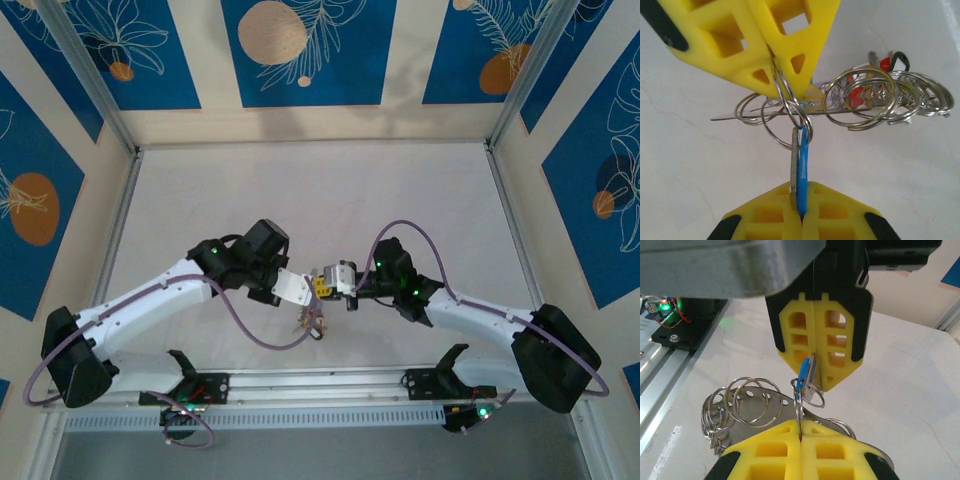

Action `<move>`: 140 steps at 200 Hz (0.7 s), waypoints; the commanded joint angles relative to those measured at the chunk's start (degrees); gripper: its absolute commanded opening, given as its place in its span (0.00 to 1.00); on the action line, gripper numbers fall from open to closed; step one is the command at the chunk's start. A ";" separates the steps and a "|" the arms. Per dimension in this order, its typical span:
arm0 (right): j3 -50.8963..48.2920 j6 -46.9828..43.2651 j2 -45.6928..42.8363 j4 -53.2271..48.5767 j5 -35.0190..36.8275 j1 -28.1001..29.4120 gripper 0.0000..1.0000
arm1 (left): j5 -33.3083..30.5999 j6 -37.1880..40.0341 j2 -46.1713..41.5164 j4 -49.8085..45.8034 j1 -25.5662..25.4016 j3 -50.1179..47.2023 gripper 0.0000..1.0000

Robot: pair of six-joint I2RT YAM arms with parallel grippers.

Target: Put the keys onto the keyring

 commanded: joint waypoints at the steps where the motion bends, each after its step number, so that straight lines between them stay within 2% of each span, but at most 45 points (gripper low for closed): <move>1: 0.97 1.31 0.66 -1.56 2.43 0.23 0.00 | -3.27 4.10 -0.86 -1.35 -1.32 2.56 0.00; 57: -3.48 5.43 -1.05 8.19 -2.06 -1.20 0.00 | -5.67 6.17 -0.75 -0.66 -1.47 1.56 0.00; 77: -4.18 6.45 -2.02 8.66 -2.52 -2.17 0.00 | -6.19 5.44 -1.29 0.08 -1.43 0.26 0.00; 140: -6.53 11.18 -3.30 14.82 -3.40 -3.28 0.00 | -3.53 4.01 -1.34 2.95 -1.57 -2.26 0.00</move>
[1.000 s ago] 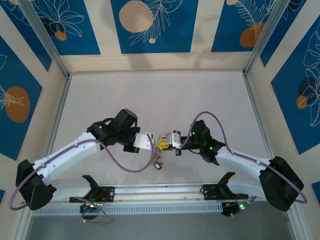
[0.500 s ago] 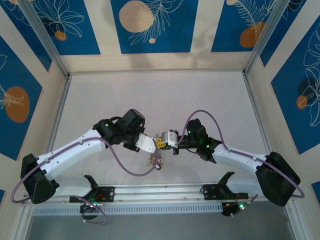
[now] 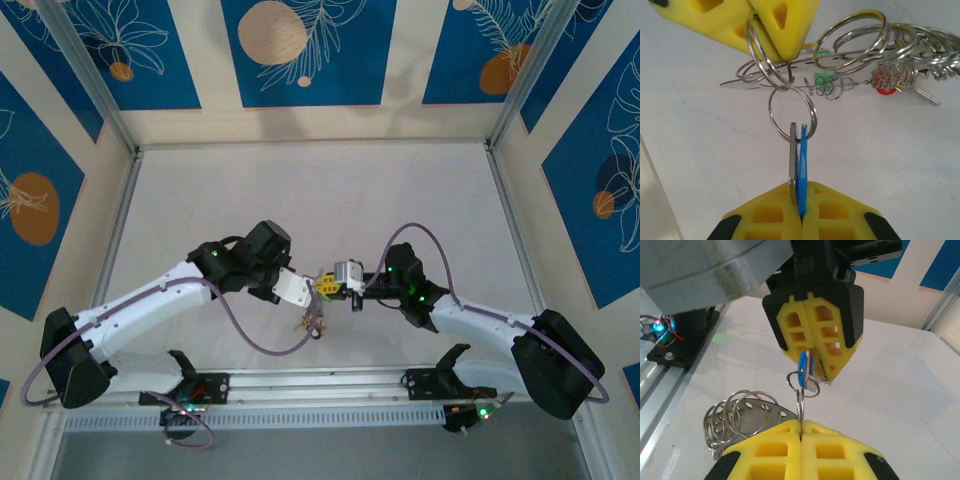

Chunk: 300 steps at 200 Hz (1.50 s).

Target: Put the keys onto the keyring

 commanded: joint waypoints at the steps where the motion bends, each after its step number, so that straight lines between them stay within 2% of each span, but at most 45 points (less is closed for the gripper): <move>1: -1.29 3.29 -1.24 5.18 -1.68 -0.50 0.00 | 1.33 -0.45 -0.81 -0.15 -0.52 -1.42 0.00; 57: -1.16 8.19 -1.29 8.21 -1.11 -0.71 0.00 | 0.17 -0.58 0.27 4.20 -1.43 -3.14 0.00; 115: -0.10 16.50 -2.74 8.39 3.75 -0.81 0.00 | 1.00 0.70 -1.22 9.14 -1.36 -5.53 0.00; 135: -0.01 21.54 -3.51 9.18 7.36 -0.12 0.00 | 3.73 2.41 -4.40 14.39 -1.23 -9.07 0.00; 155: 0.81 23.51 -4.51 6.47 11.54 1.19 0.00 | 9.65 2.82 -7.24 18.18 0.09 -10.65 0.00; 197: 0.93 23.13 -6.15 3.53 13.35 2.02 0.00 | 15.90 4.11 -5.67 17.12 4.07 -8.81 0.00; 224: 0.40 24.27 -7.36 3.10 14.13 1.96 0.00 | 19.36 3.94 -5.17 20.32 5.99 -10.24 0.00; 267: -0.11 25.60 -9.25 2.45 16.09 2.13 0.00 | 20.96 5.13 -2.19 20.00 6.05 -9.15 0.00; 300: 0.62 26.39 -10.08 0.37 17.20 2.18 0.00 | 17.11 7.74 -0.64 19.91 5.94 -9.33 0.00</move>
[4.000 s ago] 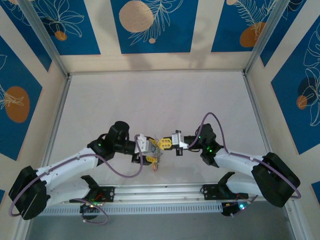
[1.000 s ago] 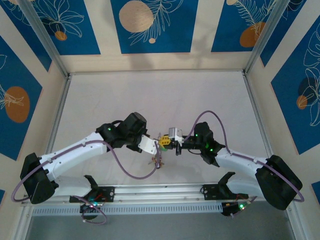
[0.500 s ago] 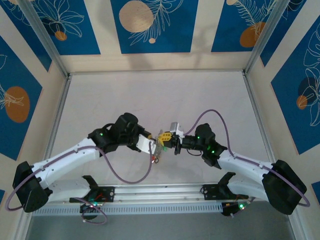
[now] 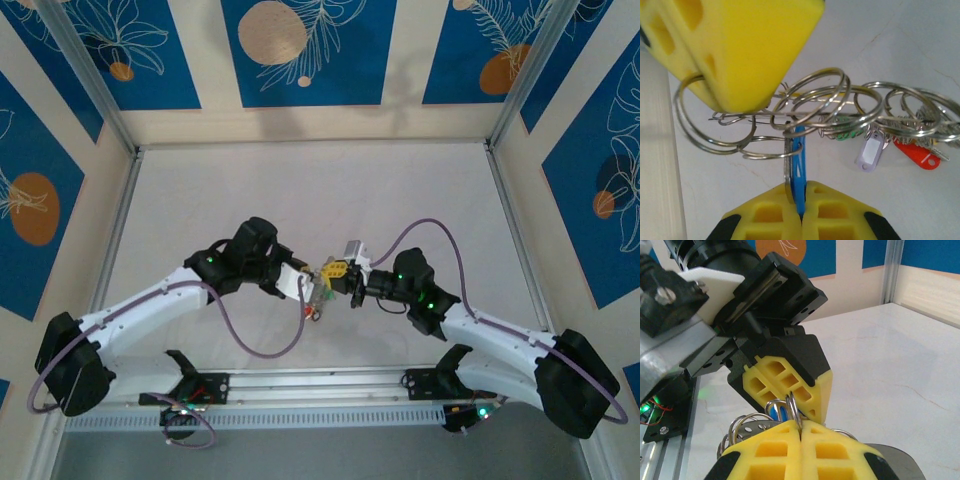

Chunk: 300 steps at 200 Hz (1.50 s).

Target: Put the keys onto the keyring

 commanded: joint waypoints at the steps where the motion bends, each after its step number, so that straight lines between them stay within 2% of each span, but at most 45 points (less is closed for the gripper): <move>1: 1.54 1.69 -1.79 1.09 3.58 0.06 0.00 | 0.38 3.49 1.02 -1.49 0.10 0.30 0.00; 21: 2.63 2.21 -1.84 -2.09 4.69 0.11 0.00 | -1.49 5.67 1.04 -0.18 0.02 -0.32 0.00; 50: 1.94 4.16 -0.89 -1.17 6.14 0.30 0.00 | -4.57 9.46 0.65 1.16 -1.71 -0.94 0.00; 79: 2.00 3.19 -0.83 -2.59 6.22 0.69 0.00 | -7.50 13.03 1.48 -3.13 -2.75 1.89 0.00; 114: 2.02 4.13 -1.69 -2.49 4.84 0.70 0.00 | -10.19 15.54 2.48 -3.78 -3.39 1.77 0.00; 175: 0.60 4.62 0.10 -0.70 4.06 0.89 0.00 | -17.75 18.55 4.93 -0.25 -8.30 0.66 0.00; 229: 1.14 1.04 3.22 -1.05 4.07 2.45 0.00 | -16.44 16.71 4.50 -0.09 -8.63 1.83 0.00; 267: 0.00 -3.17 1.91 -2.38 4.49 3.12 0.00 | -13.93 15.95 2.29 -2.97 -5.31 3.07 0.00; 300: 1.13 -7.97 0.25 -7.62 3.90 3.35 0.00 | -11.19 15.46 1.42 -7.29 -2.21 5.17 0.00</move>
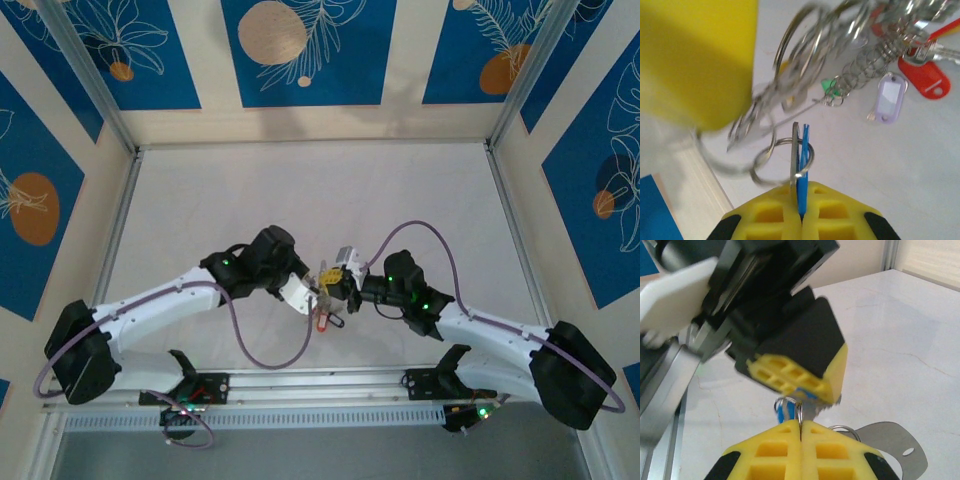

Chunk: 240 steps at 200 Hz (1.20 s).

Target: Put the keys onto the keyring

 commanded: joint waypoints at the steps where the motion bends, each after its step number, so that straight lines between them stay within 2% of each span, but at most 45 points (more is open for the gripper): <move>1: 1.11 -5.24 -1.97 -2.53 0.11 0.48 0.00 | 3.61 -0.90 -1.78 -4.20 1.85 3.16 0.00; 55: 0.99 -6.89 -2.57 -3.91 0.88 0.49 0.00 | 6.32 -2.27 -2.96 -5.81 3.75 4.20 0.00; 121: -0.91 -3.04 -3.40 5.12 0.58 -0.22 0.00 | 5.00 -0.98 -2.51 -5.53 3.03 3.90 0.00; 148: -0.48 -2.72 -1.93 5.94 -0.41 -0.74 0.00 | 4.63 -1.45 -1.98 -4.45 2.33 4.08 0.00; 203: -4.43 -15.45 -0.02 6.25 -5.80 -1.22 0.00 | 9.46 -4.85 -4.08 -3.27 3.73 6.72 0.00; 240: -4.95 -19.35 -1.94 3.77 -7.85 -2.05 0.09 | 10.56 -4.71 -4.46 -4.74 3.95 8.20 0.00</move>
